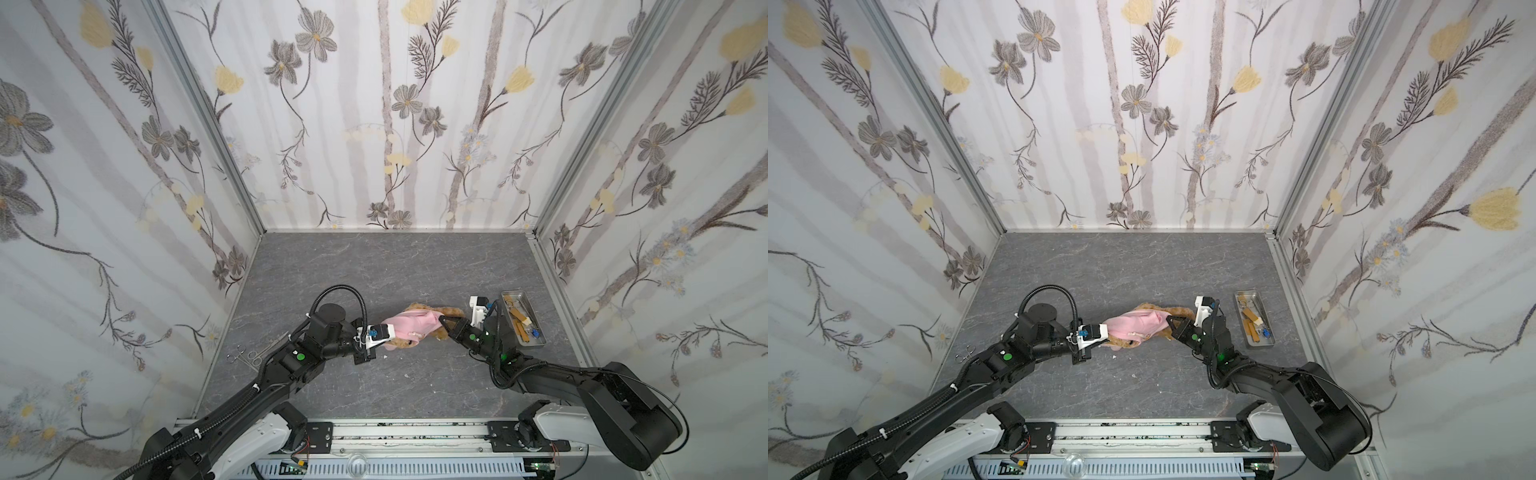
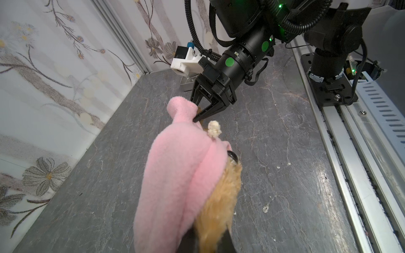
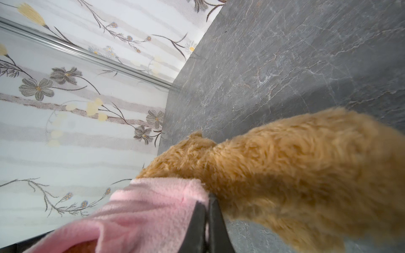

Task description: Dress the teddy bear

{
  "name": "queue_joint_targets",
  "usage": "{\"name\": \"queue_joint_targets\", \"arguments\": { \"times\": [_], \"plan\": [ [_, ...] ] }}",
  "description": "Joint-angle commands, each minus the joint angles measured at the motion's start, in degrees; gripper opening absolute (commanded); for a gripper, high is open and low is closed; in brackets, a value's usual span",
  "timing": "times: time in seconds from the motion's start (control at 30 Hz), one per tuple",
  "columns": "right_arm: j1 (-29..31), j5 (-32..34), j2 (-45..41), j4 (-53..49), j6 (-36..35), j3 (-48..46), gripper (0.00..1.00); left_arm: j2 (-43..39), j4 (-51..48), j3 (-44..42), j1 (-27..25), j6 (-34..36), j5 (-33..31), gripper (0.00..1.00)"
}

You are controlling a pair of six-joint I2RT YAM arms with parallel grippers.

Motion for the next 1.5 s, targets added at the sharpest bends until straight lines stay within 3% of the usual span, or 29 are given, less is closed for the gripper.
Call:
{"name": "queue_joint_targets", "arguments": {
  "times": [0.0, 0.13, 0.23, 0.4, 0.53, 0.7, 0.9, 1.07, 1.3, 1.47],
  "plan": [
    [-1.39, 12.18, 2.2, -2.84, -3.73, 0.89, 0.0, -0.25, 1.29, -0.13, 0.23, -1.19, 3.54, 0.0],
    [-1.39, 2.75, 3.34, 1.01, -10.47, 4.15, 0.0, 0.03, 4.51, 0.56, 0.39, -9.05, -1.32, 0.0],
    [-1.41, -0.37, 1.55, -5.72, -17.55, 7.93, 0.14, 1.04, 7.29, 2.08, 0.4, -20.82, -6.09, 0.0],
    [-1.22, 2.65, -4.64, -20.53, -28.41, 13.1, 0.4, 2.88, 9.99, 4.87, 0.45, -46.03, -16.39, 0.0],
    [-0.39, 3.39, -9.76, -22.19, -31.5, 12.66, 0.46, 4.44, 9.92, 6.73, 0.54, -69.08, -26.86, 0.0],
    [6.92, 1.53, -11.96, -15.97, -34.35, 10.7, 0.46, 7.25, 9.83, 8.63, 1.53, -92.38, -26.92, 0.0],
    [14.16, 1.9, -11.89, -3.99, -31.54, 4.2, 0.4, 8.83, 10.45, 7.47, 3.07, -109.14, -24.66, 0.0],
    [20.94, 6.72, -7.73, 1.64, -31.71, 1.93, 0.33, 8.98, 19.44, 1.9, 4.77, -124.49, -20.4, 0.0],
    [27.07, 17.75, 1.12, 8.25, -33.5, 3.62, 0.22, 8.66, 20.67, 1.39, 5.0, -133.16, -19.47, 0.0],
    [28.4, 22.65, 7.86, 17.06, -33.62, 4.79, 0.23, 7.81, 22.22, -0.42, 4.94, -138.89, -19.77, 0.0]
  ]
}}
